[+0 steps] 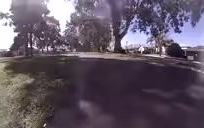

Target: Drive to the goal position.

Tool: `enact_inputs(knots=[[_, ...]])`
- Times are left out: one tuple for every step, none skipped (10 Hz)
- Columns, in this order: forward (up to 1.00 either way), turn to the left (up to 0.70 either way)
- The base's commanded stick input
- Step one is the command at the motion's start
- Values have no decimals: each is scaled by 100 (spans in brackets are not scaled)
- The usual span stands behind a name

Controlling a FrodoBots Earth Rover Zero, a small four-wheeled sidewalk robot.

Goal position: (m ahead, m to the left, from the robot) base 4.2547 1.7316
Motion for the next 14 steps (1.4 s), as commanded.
enact_inputs(knots=[[70, 0], [70, 0], [70, 0], [70, 0], [70, 1], [70, 1], [70, 2], [70, 0], [70, 0], [70, 0], [70, 1], [70, 1], [70, 5], [70, 5]])
